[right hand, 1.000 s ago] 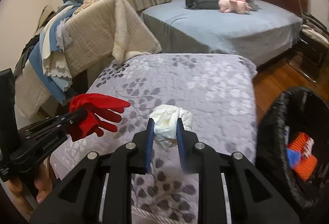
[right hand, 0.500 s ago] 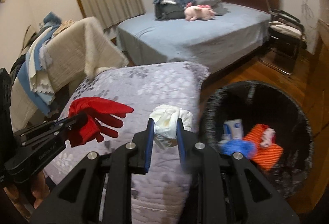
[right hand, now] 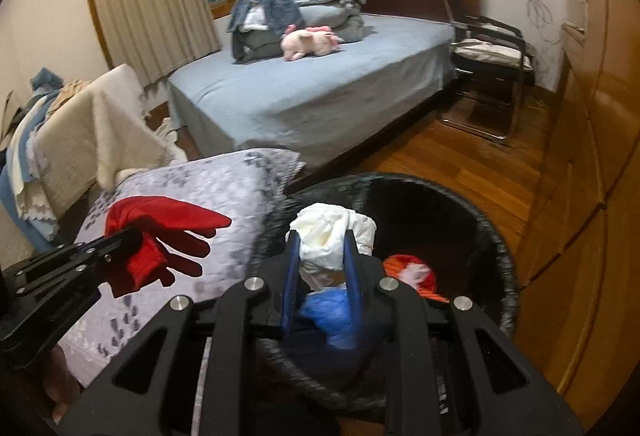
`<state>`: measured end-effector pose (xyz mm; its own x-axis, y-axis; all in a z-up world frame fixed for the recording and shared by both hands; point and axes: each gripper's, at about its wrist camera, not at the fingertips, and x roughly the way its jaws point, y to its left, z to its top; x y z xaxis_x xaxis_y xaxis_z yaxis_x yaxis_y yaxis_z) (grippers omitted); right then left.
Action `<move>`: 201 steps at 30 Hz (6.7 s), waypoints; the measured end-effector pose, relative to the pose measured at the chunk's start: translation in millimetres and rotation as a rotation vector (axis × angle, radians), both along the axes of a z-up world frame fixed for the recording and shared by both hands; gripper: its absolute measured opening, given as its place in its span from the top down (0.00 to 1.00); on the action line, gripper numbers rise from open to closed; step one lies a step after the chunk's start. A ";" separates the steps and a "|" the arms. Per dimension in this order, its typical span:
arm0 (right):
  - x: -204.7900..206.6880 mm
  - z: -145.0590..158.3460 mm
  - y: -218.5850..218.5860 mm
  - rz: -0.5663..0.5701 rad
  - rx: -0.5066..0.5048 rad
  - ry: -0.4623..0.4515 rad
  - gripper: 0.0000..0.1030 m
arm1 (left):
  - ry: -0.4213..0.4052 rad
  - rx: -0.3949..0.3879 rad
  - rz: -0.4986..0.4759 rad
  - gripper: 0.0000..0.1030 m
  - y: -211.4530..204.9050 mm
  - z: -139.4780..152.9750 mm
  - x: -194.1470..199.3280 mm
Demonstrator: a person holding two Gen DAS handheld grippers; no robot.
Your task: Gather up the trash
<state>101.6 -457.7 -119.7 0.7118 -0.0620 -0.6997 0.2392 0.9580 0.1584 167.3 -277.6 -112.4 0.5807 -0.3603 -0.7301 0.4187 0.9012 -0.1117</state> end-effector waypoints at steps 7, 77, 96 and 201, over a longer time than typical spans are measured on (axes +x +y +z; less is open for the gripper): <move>5.6 -11.1 -46.9 -0.042 0.013 0.007 0.80 | -0.006 -0.010 -0.053 0.95 -57.1 3.4 -3.7; -102.5 132.2 218.4 0.056 -0.122 -0.220 0.05 | -0.287 0.072 0.436 0.06 259.9 126.7 -126.6; -146.5 166.0 266.6 0.050 -0.132 -0.279 0.05 | -0.395 0.080 0.627 0.06 331.0 168.8 -192.0; -142.5 155.7 243.5 -0.007 -0.114 -0.266 0.05 | -0.388 0.087 0.620 0.06 326.6 174.6 -193.0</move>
